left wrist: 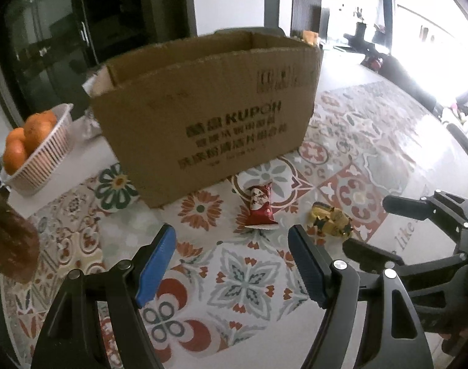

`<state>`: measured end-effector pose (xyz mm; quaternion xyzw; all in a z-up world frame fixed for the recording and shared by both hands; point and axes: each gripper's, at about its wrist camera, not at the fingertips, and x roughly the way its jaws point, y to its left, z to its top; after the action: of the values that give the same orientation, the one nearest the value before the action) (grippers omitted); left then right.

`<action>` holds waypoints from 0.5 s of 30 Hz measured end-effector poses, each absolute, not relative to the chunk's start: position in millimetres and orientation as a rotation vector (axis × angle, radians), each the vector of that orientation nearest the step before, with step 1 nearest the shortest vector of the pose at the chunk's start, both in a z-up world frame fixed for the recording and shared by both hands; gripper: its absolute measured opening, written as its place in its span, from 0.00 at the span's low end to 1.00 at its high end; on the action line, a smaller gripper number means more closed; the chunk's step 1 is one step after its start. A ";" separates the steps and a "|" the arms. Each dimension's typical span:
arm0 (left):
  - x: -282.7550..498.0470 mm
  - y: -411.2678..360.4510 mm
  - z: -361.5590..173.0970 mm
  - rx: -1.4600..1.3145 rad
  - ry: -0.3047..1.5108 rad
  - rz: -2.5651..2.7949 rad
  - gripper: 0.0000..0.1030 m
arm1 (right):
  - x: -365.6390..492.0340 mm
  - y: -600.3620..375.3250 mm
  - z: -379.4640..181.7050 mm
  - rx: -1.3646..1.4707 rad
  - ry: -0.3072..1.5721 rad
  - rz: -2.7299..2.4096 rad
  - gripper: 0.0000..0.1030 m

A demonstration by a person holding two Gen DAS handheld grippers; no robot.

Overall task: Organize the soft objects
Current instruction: 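Move both tools back toward the red snack packet and minion keychain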

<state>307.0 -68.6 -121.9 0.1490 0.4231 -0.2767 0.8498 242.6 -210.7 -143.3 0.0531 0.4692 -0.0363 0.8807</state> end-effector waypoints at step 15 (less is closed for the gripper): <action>338.6 -98.6 -161.3 0.316 0.945 -0.668 0.73 | 262.6 -218.8 -175.9 0.114 1.012 -0.066 0.66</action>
<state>338.6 -98.6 -161.3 0.1485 0.4447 -0.3142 0.8255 262.6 -218.8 -175.9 0.0544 0.4842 -0.0317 0.8727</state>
